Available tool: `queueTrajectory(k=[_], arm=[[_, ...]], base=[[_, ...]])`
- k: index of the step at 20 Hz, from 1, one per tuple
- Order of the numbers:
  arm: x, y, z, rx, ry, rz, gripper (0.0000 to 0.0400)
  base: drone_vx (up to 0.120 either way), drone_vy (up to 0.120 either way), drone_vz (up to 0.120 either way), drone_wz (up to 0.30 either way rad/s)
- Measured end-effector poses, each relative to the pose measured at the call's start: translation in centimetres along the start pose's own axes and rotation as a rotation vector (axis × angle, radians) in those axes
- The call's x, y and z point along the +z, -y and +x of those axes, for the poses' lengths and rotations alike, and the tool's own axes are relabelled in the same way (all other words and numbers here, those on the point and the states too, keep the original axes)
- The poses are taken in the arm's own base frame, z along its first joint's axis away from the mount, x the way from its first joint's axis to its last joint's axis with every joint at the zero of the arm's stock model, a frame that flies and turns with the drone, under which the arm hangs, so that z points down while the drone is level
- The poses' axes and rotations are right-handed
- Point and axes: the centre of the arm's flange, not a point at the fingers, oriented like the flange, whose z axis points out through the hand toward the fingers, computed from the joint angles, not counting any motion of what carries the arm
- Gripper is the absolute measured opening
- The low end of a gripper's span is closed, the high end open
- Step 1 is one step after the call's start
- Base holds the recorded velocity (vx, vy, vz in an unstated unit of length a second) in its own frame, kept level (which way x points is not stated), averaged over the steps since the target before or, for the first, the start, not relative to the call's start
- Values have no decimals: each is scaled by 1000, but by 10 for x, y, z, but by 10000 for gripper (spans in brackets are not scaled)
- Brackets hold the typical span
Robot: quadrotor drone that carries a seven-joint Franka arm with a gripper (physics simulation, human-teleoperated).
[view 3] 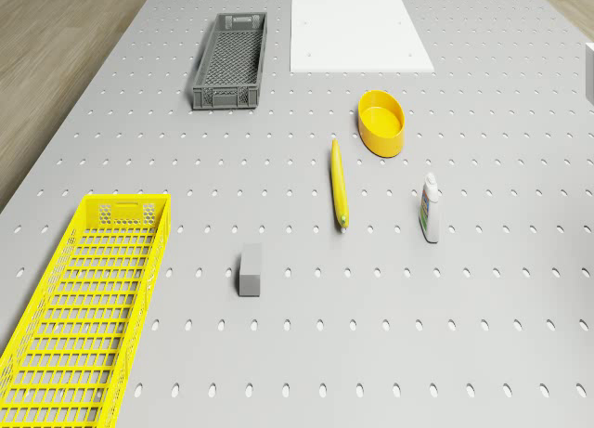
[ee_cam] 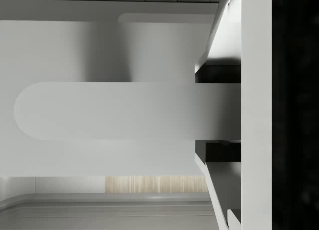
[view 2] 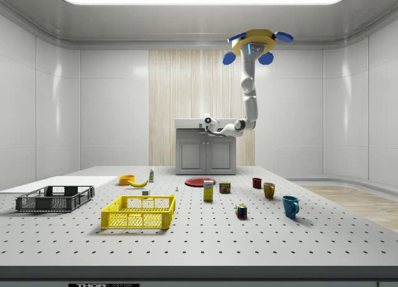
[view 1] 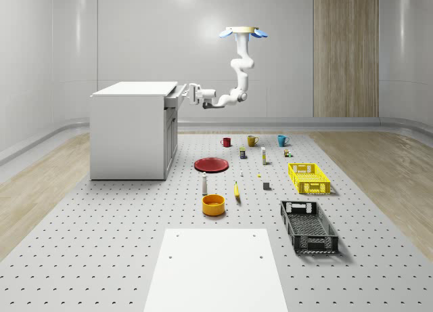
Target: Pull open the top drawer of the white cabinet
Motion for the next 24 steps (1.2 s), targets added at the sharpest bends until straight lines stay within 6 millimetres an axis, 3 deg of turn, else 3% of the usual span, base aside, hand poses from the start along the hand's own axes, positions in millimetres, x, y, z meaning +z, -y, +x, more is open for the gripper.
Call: queueTrajectory(k=[13,24], arm=[[-28,0,0,7,0,-6,125],[-68,-1,-1,7,3,-11,122]], base=[[0,0,0,0],[0,0,0,0]])
